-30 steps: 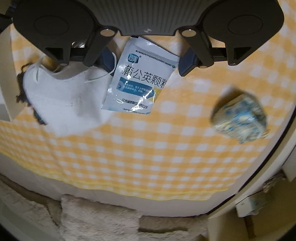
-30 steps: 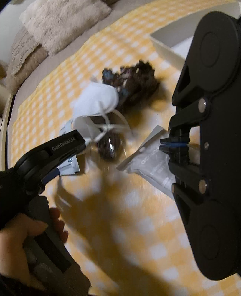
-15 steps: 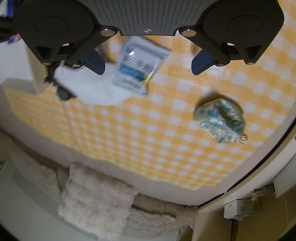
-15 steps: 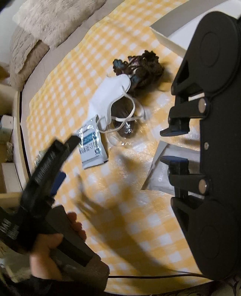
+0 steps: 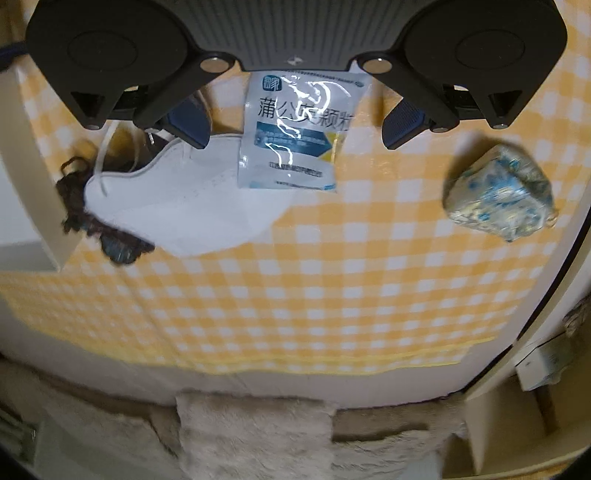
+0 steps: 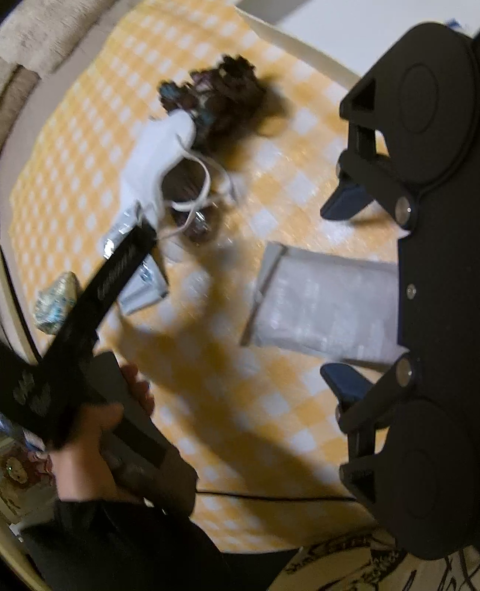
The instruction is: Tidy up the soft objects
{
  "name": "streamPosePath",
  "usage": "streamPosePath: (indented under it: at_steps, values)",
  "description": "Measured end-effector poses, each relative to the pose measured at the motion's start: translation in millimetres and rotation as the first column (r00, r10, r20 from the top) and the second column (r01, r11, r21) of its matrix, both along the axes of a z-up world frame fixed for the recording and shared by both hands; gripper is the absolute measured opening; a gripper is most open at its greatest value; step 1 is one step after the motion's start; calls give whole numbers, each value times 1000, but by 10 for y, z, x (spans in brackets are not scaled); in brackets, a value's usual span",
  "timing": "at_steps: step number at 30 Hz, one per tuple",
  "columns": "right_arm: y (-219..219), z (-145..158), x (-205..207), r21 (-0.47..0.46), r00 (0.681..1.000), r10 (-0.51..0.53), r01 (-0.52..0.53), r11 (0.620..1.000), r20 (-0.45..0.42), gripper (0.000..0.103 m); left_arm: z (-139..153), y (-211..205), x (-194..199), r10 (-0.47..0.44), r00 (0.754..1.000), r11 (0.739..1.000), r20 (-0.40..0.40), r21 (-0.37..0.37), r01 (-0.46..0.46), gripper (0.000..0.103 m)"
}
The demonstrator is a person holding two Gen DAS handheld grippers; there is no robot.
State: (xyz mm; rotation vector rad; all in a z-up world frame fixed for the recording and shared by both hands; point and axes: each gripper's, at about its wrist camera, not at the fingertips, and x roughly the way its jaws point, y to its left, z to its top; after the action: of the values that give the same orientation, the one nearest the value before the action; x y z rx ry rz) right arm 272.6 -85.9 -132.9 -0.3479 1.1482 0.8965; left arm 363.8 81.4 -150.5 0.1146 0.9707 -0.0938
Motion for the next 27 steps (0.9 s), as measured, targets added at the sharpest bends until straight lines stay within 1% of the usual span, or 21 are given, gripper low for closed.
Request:
streamPosePath:
  at_steps: [3, 6, 9, 11, 12, 13, 15, 16, 17, 18, 19, 20, 22, 27]
  values:
    - [41, -89, -36, -7, 999, 2, -2, 1000, -42, 90, -92, -87, 64, -3, 999, 999, -37, 54, 5, 98]
    - [80, -191, -45, -34, 998, 2, -4, 999, -58, 90, -143, -100, 86, -1, 998, 997, -62, 72, 5, 96]
    - [97, -248, -51, -50, 998, 0, -2, 999, -58, 90, -129, -92, 83, 1, 998, 997, -63, 71, 3, 88]
    - [100, -251, -51, -52, 998, -3, 0, 999, -66, 89, -124, -90, 92, 5, 998, 998, -61, 68, 0, 75]
    - [106, -250, -48, -65, 998, 7, -11, 998, -70, 85, -118, -81, 85, 6, 998, 998, -59, 67, -2, 72]
    - [123, -254, -62, -81, 998, 23, -28, 996, -62, 82, -107, -81, 85, 5, 998, 998, -55, 64, -2, 65]
    - [171, -256, -94, -110, 998, 53, -56, 992, -35, 70, -85, -74, 74, 5, 999, 998, -51, 59, -1, 62]
    - [172, -245, -96, -107, 998, 50, -54, 993, -36, 66, -75, -79, 68, 6, 999, 998, -52, 60, -3, 60]
    - [171, -228, -92, -101, 998, 43, -46, 994, -35, 59, -64, -90, 60, 7, 998, 998, -55, 60, -3, 57]
    - [166, -214, -89, -97, 999, 36, -40, 994, -35, 58, -54, -92, 55, 7, 998, 998, -56, 62, -4, 55]
    - [155, -204, -87, -93, 999, 28, -32, 995, -34, 57, -44, -102, 50, 8, 998, 998, -58, 63, -4, 49]
    - [145, -200, -86, -89, 999, 21, -24, 996, -34, 56, -33, -103, 42, 9, 998, 998, -60, 64, -5, 47]
    - [119, -174, -78, -81, 1000, 1, -3, 997, -27, 54, -5, -112, 16, 18, 998, 998, -57, 65, -14, 46]
    - [9, -3, -66, -44, 998, -52, 54, 998, 38, 53, 82, -60, -107, 43, 998, 997, -43, 60, -41, 46]
